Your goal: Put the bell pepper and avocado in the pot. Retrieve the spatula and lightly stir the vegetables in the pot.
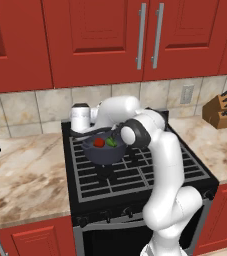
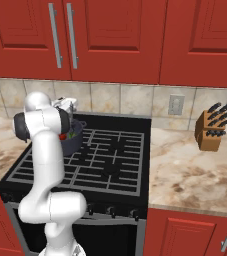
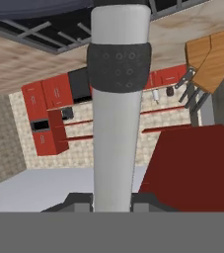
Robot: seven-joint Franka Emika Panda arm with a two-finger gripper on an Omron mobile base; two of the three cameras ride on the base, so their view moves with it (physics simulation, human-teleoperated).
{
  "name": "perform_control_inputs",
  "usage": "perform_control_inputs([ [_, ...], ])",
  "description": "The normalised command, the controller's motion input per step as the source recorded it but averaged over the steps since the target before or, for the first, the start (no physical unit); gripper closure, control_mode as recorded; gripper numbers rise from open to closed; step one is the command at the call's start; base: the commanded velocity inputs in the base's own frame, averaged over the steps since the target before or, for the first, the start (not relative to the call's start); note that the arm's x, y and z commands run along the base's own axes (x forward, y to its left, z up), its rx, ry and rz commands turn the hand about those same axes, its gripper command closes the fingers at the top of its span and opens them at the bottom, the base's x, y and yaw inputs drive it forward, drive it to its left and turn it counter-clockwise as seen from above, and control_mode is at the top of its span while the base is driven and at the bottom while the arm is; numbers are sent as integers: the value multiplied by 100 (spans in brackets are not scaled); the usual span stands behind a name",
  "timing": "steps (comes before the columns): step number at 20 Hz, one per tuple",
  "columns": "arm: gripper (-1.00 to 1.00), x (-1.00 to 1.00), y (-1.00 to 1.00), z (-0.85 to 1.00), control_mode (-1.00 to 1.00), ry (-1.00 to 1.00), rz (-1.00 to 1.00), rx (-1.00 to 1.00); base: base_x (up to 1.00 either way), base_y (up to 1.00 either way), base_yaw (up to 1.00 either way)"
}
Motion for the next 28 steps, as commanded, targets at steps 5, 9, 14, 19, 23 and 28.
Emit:
perform_control_inputs([
  [5, 100, -2, 36, 0, -100, 6, 0, 0, 0, 0, 0],
  [9, 100, 0, 33, 0, -100, 6, 0, 0, 0, 0, 0],
  [14, 100, 0, 23, 0, -100, 3, 0, 0, 0, 0, 0],
  [19, 100, 0, 4, 5, -100, 1, 0, -2, 0, 0, 0],
  [23, 100, 11, 1, 1, -100, 0, 0, -2, 0, 0, 0],
  [28, 100, 30, 3, -57, -100, 0, 0, 0, 0, 0, 0],
])
